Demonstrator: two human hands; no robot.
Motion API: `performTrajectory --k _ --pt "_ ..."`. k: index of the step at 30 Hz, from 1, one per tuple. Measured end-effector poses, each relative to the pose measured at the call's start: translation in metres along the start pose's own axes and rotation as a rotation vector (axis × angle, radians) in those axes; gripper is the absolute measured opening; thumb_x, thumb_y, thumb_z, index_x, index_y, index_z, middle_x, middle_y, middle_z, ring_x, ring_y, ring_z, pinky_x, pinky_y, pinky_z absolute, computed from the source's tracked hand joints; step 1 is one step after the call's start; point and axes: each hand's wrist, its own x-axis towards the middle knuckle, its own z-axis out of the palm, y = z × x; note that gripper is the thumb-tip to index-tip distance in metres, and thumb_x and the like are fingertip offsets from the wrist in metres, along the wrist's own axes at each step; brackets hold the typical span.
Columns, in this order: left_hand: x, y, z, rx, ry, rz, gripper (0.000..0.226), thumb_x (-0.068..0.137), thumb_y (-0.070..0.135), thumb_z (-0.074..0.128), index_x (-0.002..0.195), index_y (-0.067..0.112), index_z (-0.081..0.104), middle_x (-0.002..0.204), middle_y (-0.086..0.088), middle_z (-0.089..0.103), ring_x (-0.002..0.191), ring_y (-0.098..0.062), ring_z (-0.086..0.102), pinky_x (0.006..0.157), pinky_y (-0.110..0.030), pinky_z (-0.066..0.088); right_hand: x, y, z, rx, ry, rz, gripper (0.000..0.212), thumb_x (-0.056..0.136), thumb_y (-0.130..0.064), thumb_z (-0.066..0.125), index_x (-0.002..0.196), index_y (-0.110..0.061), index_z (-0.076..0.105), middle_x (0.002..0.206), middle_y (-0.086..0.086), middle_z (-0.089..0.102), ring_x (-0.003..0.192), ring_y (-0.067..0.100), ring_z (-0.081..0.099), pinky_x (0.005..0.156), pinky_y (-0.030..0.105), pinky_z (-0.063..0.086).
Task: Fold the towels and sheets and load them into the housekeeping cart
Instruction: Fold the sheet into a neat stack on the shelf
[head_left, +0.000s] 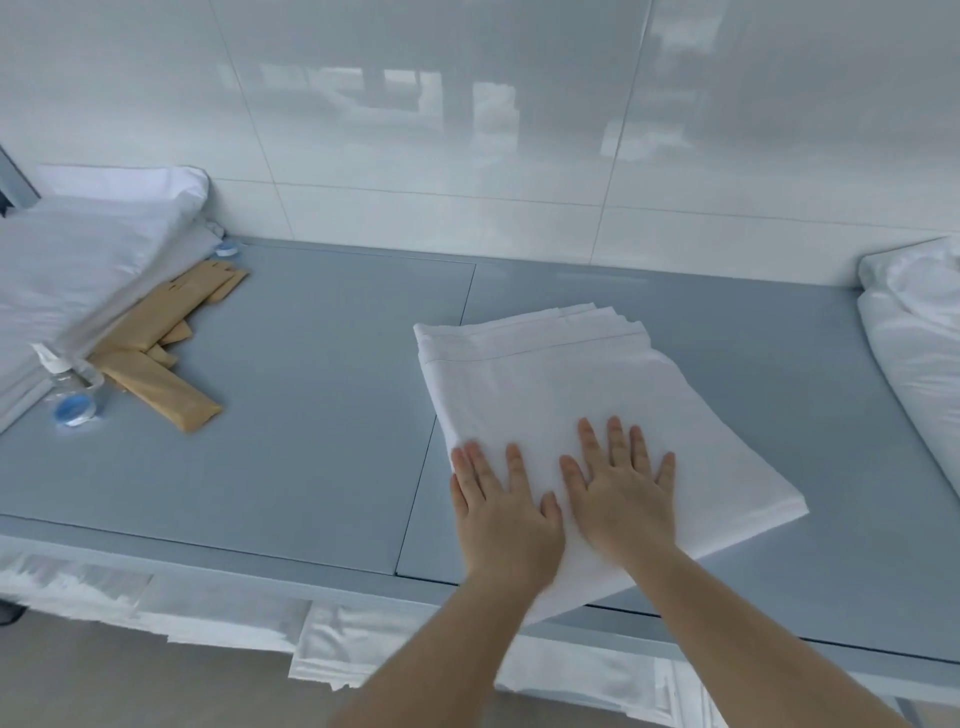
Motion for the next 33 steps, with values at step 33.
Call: performTrajectory --k 33 --pt "0.184 -0.045 -0.022 0.168 0.173 0.092 0.084 0.090 0.067 0.014 0.154 0.012 0.006 0.161 -0.014 0.003 0.149 -0.026 -0.003 0.120 -0.037 -0.004 0.172 0.037 -0.025 -0.026 -0.048 -0.108 0.058 0.094 -0.064 0.009 0.148 -0.047 -0.008 0.159 -0.015 -0.013 0.147 0.011 -0.009 0.116 0.049 -0.005"
